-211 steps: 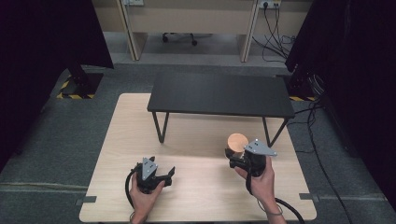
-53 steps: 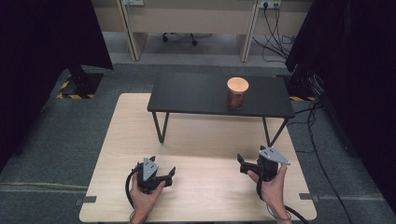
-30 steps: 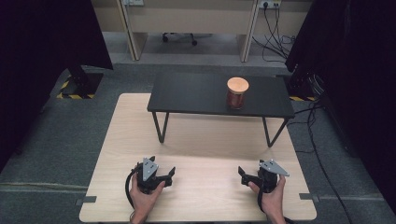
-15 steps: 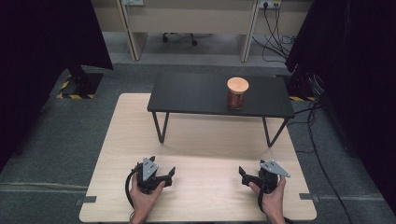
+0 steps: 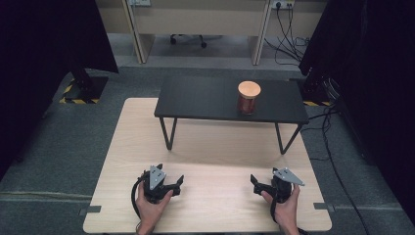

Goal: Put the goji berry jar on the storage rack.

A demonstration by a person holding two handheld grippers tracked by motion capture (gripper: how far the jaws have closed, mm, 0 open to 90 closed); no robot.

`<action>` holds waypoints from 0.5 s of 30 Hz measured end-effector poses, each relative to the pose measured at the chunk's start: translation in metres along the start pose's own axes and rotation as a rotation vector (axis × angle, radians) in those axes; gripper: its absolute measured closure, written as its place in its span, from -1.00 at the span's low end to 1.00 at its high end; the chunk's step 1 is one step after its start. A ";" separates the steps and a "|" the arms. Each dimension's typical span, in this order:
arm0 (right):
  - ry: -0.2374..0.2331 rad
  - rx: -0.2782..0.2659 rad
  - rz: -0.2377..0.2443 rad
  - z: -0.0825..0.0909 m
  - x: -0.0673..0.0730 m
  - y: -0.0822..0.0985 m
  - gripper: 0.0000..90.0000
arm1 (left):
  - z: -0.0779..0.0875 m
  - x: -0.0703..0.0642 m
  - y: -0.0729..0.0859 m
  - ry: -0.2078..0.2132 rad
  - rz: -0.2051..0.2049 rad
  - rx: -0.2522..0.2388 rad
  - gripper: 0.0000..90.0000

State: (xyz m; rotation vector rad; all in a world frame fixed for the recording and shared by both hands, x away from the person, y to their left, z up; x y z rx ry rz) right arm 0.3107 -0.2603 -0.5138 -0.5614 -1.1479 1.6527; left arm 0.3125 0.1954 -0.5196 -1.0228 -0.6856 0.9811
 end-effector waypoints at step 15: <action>-0.005 0.003 -0.002 0.000 -0.001 0.000 -0.96 | 0.000 0.000 0.000 0.001 0.000 0.000 -0.85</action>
Point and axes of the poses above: each handheld gripper's, and its own axes: z roughly backward along the jaws, y roughly out of its underside, x roughly to its left, the point moved 9 cm from there along -z, roughly forward along the jaws, and after that the axes turned 3 degrees about -y, right-handed, at the moved point
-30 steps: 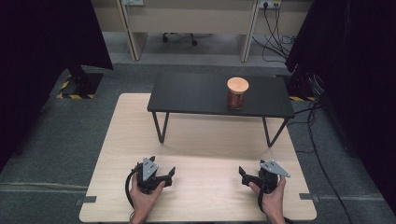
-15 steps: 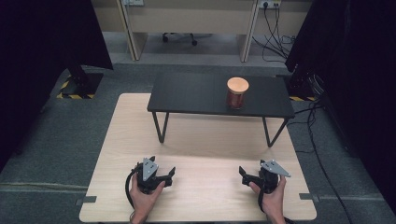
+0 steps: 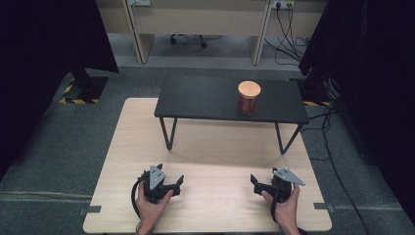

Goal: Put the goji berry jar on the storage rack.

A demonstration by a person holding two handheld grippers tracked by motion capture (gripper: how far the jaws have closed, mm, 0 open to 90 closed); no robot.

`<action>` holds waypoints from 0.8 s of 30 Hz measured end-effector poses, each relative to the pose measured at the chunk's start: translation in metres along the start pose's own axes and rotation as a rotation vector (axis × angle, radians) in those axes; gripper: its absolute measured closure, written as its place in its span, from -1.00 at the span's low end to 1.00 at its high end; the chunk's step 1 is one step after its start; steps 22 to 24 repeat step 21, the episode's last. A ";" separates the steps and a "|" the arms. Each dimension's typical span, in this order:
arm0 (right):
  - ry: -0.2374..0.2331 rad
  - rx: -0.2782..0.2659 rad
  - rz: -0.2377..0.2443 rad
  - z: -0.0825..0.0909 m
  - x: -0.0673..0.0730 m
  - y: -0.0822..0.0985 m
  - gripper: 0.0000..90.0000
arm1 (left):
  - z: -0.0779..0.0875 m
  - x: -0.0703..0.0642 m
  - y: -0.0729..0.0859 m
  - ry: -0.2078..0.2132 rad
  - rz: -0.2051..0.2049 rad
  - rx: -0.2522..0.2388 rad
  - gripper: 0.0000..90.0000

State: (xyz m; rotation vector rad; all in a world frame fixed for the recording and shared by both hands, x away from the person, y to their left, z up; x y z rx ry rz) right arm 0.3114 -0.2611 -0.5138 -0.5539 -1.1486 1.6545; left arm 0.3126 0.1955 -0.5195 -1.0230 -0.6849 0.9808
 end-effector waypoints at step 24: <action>-0.005 -0.006 0.005 0.000 0.000 0.000 -0.96 | 0.000 0.000 0.000 0.000 -0.001 -0.001 -0.85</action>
Point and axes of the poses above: each handheld gripper's, and its own axes: z roughly backward along the jaws, y roughly out of its underside, x roughly to its left, the point moved 9 cm from there along -z, roughly forward along the jaws, and after that the axes turned 3 degrees about -y, right-handed, at the moved point
